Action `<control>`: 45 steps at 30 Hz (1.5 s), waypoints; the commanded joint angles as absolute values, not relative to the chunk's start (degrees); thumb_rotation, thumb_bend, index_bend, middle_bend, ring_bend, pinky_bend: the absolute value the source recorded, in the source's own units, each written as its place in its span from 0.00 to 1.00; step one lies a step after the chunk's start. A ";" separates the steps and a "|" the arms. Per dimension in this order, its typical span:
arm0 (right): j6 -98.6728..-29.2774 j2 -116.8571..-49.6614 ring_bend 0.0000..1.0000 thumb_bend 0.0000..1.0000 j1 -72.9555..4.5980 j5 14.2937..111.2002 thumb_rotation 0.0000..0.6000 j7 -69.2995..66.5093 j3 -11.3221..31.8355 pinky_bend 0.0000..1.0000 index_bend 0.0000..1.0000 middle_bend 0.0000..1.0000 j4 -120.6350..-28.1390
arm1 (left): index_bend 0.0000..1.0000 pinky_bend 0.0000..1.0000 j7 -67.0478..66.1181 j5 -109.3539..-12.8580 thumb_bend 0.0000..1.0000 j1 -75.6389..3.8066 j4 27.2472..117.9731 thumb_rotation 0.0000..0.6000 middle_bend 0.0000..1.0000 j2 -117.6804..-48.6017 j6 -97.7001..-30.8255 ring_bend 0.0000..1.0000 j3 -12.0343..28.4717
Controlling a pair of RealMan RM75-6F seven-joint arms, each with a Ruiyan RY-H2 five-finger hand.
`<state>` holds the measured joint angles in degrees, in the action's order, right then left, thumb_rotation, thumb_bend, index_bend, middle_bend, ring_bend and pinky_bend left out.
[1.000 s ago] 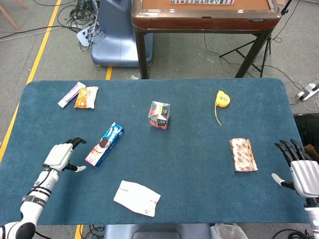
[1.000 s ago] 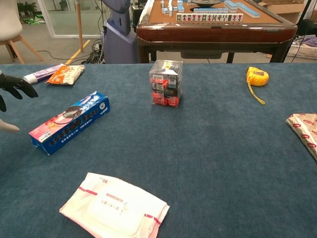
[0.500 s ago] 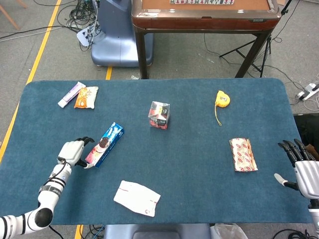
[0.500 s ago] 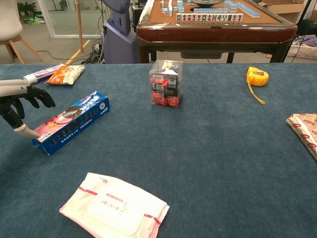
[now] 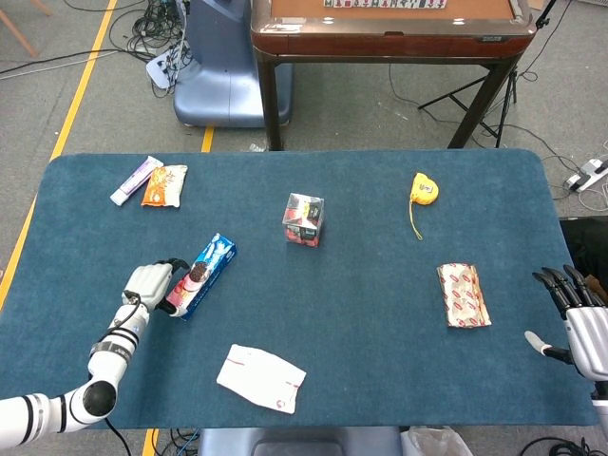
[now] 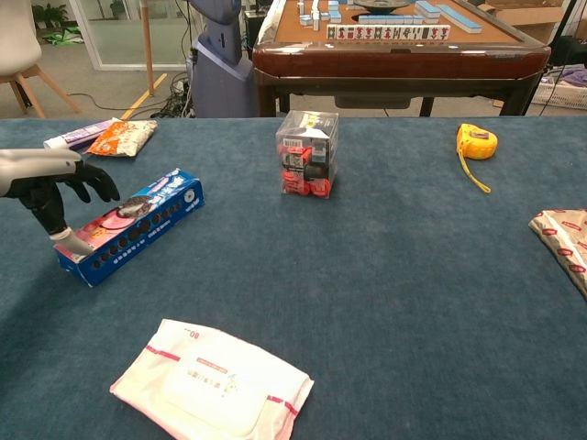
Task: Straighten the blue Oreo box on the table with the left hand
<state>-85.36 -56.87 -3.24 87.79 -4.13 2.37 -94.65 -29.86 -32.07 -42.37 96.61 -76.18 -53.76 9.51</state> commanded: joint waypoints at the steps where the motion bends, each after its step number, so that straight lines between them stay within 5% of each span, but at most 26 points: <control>1: -85.39 -56.81 0.02 0.15 -3.23 87.88 1.00 -4.25 2.36 0.31 0.18 0.14 -94.65 | 0.23 0.33 -30.45 -29.91 0.00 -43.57 96.92 1.00 0.20 -75.94 -52.88 0.19 9.18; 45: -90.15 -54.88 0.03 0.15 -0.93 90.70 1.00 -7.97 2.01 0.31 0.18 0.15 -94.98 | 0.23 0.33 -28.65 -26.90 0.00 -51.12 106.51 1.00 0.20 -74.96 -51.28 0.19 4.91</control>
<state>-90.13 -54.90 -0.95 90.68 -7.94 2.01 -94.97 -29.14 -26.80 -51.02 106.40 -75.11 -51.78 4.80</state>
